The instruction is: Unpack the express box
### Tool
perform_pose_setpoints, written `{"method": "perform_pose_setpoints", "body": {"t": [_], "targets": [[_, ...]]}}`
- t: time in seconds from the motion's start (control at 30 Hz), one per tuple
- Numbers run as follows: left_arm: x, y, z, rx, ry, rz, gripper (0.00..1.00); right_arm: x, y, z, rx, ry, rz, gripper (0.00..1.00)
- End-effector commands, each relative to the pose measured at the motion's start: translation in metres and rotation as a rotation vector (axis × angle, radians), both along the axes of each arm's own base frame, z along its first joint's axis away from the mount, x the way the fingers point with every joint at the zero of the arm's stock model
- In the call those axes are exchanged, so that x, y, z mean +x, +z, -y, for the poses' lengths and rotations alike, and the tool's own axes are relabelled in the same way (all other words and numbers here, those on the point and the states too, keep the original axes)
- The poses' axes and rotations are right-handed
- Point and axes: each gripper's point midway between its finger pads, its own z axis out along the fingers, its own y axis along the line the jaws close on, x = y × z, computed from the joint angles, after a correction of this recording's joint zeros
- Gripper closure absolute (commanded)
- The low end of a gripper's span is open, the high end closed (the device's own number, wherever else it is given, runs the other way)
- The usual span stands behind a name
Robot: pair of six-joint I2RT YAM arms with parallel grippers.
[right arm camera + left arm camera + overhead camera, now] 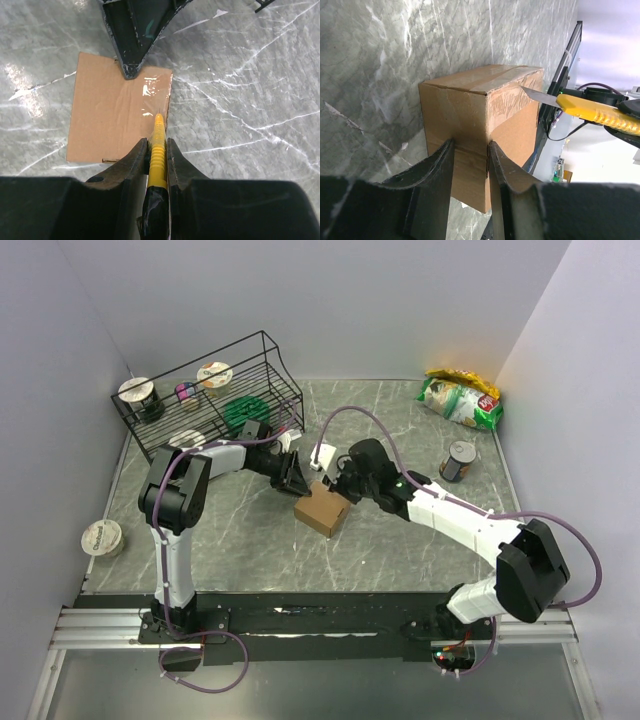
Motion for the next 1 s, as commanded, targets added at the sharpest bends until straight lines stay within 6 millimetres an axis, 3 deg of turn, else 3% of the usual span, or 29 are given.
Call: {"method": "perform_pose_setpoints", "body": {"t": [0.0, 0.13, 0.23, 0.97], "targets": [[0.008, -0.043, -0.009, 0.14, 0.038, 0.021, 0.96, -0.016, -0.011, 0.02, -0.046, -0.007, -0.061, 1.0], [0.006, -0.043, -0.007, 0.137, 0.027, 0.022, 0.96, 0.004, 0.048, -0.006, 0.114, 0.034, 0.001, 1.0], [0.005, -0.042, -0.006, 0.137, 0.023, 0.026, 0.96, 0.02, 0.061, -0.02, 0.138, 0.052, 0.025, 1.0], [0.003, -0.042, -0.003, 0.155, 0.014, 0.044, 0.97, 0.042, 0.032, -0.039, 0.126, 0.048, 0.043, 1.0]]}}
